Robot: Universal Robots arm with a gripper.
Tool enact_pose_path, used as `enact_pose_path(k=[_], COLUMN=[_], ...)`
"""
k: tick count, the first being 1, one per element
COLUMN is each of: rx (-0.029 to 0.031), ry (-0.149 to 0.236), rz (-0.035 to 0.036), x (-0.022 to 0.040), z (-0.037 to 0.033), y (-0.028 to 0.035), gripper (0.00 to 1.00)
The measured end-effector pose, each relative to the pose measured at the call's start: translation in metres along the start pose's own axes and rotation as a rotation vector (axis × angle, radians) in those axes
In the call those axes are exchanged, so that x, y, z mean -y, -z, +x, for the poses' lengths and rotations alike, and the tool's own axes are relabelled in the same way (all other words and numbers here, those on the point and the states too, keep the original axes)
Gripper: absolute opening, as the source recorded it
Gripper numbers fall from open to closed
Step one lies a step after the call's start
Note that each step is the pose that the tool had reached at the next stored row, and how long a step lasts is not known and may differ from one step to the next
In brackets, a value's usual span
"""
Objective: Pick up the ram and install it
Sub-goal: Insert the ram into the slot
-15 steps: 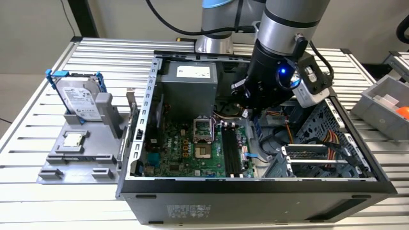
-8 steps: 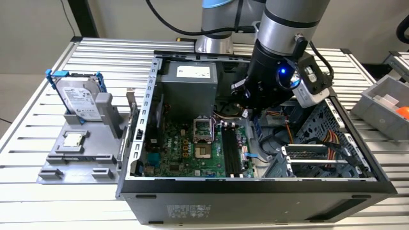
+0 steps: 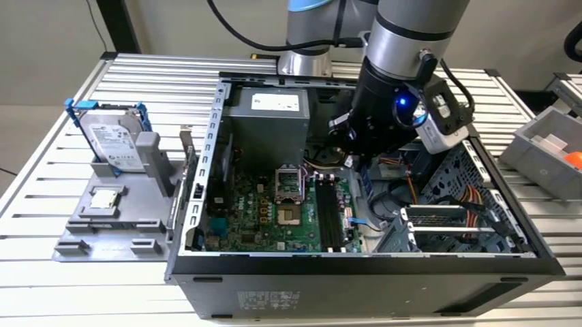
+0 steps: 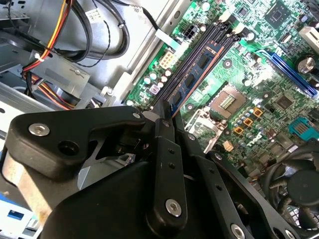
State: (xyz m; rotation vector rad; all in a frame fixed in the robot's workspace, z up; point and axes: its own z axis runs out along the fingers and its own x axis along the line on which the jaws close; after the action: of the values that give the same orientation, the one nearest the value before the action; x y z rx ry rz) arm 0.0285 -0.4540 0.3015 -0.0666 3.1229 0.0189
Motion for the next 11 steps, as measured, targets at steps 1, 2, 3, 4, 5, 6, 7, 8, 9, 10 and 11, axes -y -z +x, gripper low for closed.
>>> enact_pose_path(k=[1,2,3,4,5,6,7,8,9,10,11], rx=[-0.0001,-0.0002,-0.0001,-0.0002,-0.0002,-0.0003,-0.0002,-0.0002,-0.0002,-0.0003,-0.0004], ry=[0.000,-0.001,-0.001,-0.002,-0.002,-0.002,-0.002,-0.002,-0.002,-0.003,-0.002], rz=[0.0006,0.0014,0.0020,0.0029,0.0039,0.0046,0.0047,0.0049,0.0061,0.0079,0.0089], x=[0.0000,0.0000,0.0000,0.0001,0.0001,0.0001,0.0001,0.0001,0.0001,0.0002,0.0002], z=[0.0000,0.0000,0.0000,0.0001,0.0001,0.0001,0.0001,0.0001,0.0002,0.0002,0.0002], y=[-0.0006,-0.0012,-0.0020,-0.0028,-0.0039,-0.0052,-0.0062,-0.0073,-0.0087,-0.0099,-0.0109], gripper=[0.00,0.00,0.00,0.00,0.00,0.00,0.00,0.00,0.00,0.00,0.00])
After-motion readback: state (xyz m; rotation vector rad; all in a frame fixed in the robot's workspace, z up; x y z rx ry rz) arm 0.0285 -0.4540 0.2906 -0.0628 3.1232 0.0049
